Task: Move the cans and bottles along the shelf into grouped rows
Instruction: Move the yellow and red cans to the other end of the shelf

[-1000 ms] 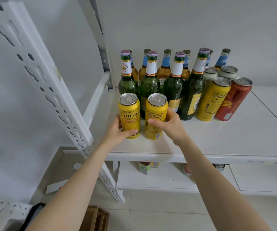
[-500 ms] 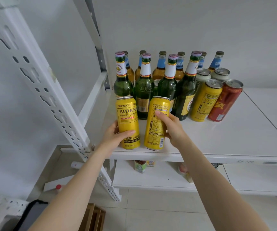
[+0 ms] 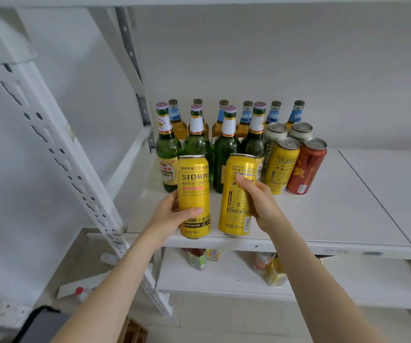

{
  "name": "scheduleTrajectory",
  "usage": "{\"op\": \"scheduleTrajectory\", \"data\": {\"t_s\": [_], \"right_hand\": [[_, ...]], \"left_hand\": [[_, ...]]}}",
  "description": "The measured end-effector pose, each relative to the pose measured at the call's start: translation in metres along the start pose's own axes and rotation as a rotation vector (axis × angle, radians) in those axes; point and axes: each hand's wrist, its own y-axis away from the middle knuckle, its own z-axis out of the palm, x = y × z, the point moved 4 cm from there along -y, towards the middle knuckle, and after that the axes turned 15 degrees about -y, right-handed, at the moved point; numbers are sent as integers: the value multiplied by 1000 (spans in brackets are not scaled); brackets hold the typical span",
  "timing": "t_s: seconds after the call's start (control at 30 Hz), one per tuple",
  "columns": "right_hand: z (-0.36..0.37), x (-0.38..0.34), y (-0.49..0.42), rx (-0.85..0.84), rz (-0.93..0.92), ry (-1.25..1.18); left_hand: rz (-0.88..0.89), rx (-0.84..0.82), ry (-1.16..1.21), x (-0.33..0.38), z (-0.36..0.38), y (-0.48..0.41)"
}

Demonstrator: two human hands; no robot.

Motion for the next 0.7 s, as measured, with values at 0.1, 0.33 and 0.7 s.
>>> {"op": "scheduleTrajectory", "data": {"t_s": [0.1,0.33,0.7], "right_hand": [[-11,-12,14,-11,-24,-4],[-48,-43,62,-7,-72,20],[-121,-91,120,23,-134,85]], "left_hand": [[20,14,-17,12,10,11],[60,28,-10,45,58,51],[95,15,-51,81,143,84]]}}
